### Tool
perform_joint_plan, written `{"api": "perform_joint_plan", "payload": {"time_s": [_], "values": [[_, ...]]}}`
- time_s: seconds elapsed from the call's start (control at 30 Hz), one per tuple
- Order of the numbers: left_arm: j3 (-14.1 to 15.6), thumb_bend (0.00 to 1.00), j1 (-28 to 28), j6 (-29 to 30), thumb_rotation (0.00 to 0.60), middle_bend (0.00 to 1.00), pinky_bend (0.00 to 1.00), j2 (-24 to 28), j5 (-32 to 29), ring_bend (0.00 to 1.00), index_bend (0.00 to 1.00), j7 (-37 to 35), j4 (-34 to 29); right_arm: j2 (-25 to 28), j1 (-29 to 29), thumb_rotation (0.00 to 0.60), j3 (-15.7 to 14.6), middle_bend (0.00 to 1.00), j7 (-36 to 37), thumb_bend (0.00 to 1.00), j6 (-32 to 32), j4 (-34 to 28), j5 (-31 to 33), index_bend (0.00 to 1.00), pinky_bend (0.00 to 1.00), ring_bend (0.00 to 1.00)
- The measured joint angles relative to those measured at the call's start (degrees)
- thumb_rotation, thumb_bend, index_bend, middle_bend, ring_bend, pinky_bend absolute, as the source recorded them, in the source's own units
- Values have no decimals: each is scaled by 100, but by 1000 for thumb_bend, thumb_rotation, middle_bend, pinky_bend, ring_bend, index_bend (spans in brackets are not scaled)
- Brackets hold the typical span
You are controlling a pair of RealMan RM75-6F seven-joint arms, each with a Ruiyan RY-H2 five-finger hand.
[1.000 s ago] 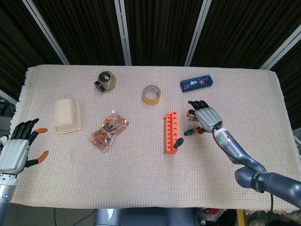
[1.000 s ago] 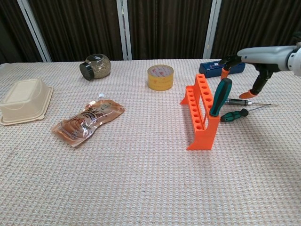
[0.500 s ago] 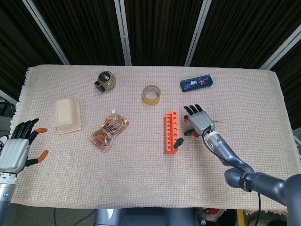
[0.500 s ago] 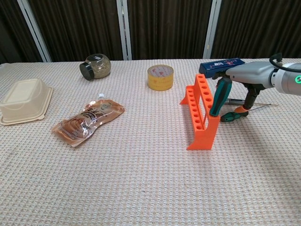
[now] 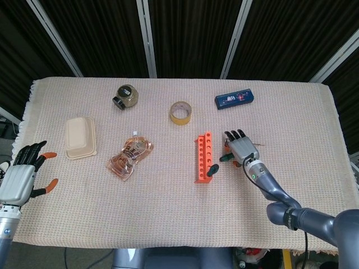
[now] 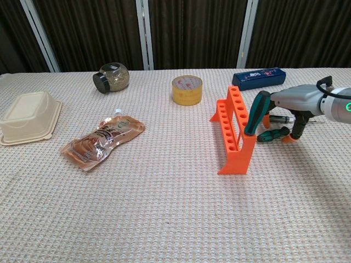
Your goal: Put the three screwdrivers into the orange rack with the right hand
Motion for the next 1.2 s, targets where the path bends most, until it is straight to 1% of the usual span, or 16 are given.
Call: {"api": "perform_joint_plan", "payload": {"time_s": [0.17, 0.3, 0.5, 0.67, 0.83, 0.97, 1.03, 1.1, 1.2], "values": [[4, 271, 0, -7, 600, 24, 0, -2, -7, 7, 256, 3, -3, -57, -14, 600, 4, 33, -48, 217, -46, 61, 31, 418, 0, 0], [4, 271, -2, -16, 600, 24, 0, -2, -19, 7, 256, 14, -1, -116, -31, 600, 12, 58, -65, 218, -61, 124, 40, 491, 0, 0], [2, 271, -10, -23, 600, 23, 0, -6, -20, 7, 257, 19, -2, -190, -76, 600, 28, 92, -96, 217, -34, 217, 43, 547, 0, 0], [6, 271, -8, -27, 600, 23, 0, 8, -22, 7, 258, 21, -10, -159, -140, 600, 47, 104, -148, 219, 40, 221, 77, 563, 0, 0], [5, 271, -15, -19, 600, 23, 0, 5, 8, 7, 257, 25, -25, -5, -207, 600, 68, 105, -240, 219, 101, 194, 164, 560, 0, 0], [9, 271, -20, -27, 600, 23, 0, -1, 9, 7, 257, 43, -40, 91, -243, 600, 72, 104, -331, 218, 119, 230, 230, 535, 0, 0], [11, 271, -21, -26, 600, 23, 0, -2, 10, 7, 257, 52, -52, 109, -250, 600, 57, 104, -422, 218, 112, 289, 268, 498, 0, 0], [12, 271, -23, -25, 600, 23, 0, -2, 18, 7, 257, 60, -64, 107, -252, 600, 31, 104, -542, 218, 123, 360, 287, 433, 0, 0], [16, 271, -26, -23, 600, 23, 0, 0, 34, 7, 257, 83, -82, 57, -268, 600, -8, 104, -742, 217, 159, 496, 351, 365, 0, 0]]}}
